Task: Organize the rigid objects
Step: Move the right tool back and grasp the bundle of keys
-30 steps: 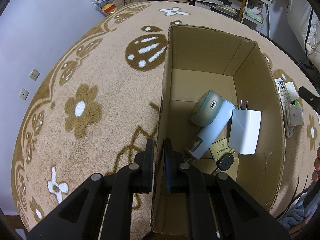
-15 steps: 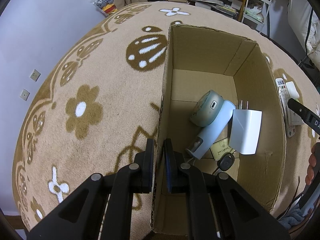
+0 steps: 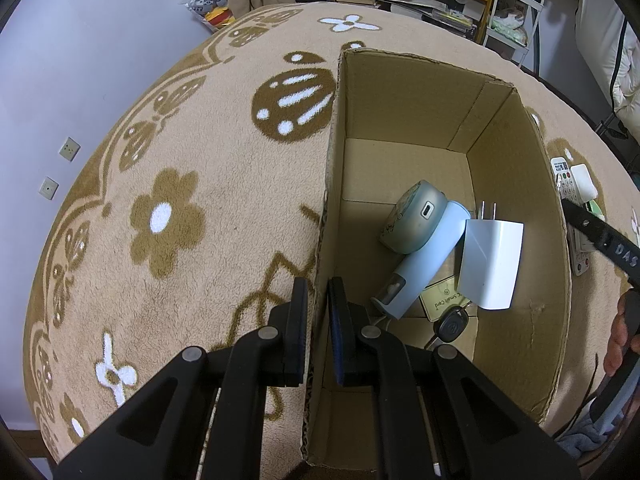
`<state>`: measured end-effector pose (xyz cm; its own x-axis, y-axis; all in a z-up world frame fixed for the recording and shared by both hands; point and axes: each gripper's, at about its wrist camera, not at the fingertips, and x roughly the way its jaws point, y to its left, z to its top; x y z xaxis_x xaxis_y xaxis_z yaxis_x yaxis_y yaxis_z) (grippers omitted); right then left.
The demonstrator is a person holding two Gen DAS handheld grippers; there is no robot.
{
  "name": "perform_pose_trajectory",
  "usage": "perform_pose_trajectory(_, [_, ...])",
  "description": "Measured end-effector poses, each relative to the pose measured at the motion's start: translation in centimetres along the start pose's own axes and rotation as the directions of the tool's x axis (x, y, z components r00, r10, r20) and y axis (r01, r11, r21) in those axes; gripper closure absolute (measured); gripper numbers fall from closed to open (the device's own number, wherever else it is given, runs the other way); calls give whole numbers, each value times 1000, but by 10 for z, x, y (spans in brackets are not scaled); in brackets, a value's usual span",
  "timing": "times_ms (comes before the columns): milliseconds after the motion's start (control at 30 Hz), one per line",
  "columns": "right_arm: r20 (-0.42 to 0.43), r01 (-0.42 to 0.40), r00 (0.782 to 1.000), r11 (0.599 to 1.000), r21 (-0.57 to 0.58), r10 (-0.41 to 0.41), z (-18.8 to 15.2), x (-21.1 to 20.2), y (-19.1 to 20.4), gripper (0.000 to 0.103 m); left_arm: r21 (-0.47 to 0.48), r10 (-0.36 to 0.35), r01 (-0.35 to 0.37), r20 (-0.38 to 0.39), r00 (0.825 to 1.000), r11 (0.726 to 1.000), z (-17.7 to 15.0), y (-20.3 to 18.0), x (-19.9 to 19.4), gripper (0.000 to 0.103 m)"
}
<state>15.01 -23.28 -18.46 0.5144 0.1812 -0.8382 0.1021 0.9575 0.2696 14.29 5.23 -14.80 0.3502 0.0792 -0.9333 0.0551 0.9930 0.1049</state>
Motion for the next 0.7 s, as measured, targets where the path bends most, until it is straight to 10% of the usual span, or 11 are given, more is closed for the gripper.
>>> perform_pose_trajectory(267, [-84, -11, 996, 1000, -3, 10, -5, 27, 2, 47, 9, 17, -17, 1, 1000, 1000, 0, -3, 0, 92])
perform_pose_trajectory(700, [-105, 202, 972, 975, -93, -211, -12, 42, 13, 48, 3, 10, -10, -2, 1000, 1000, -1, -2, 1, 92])
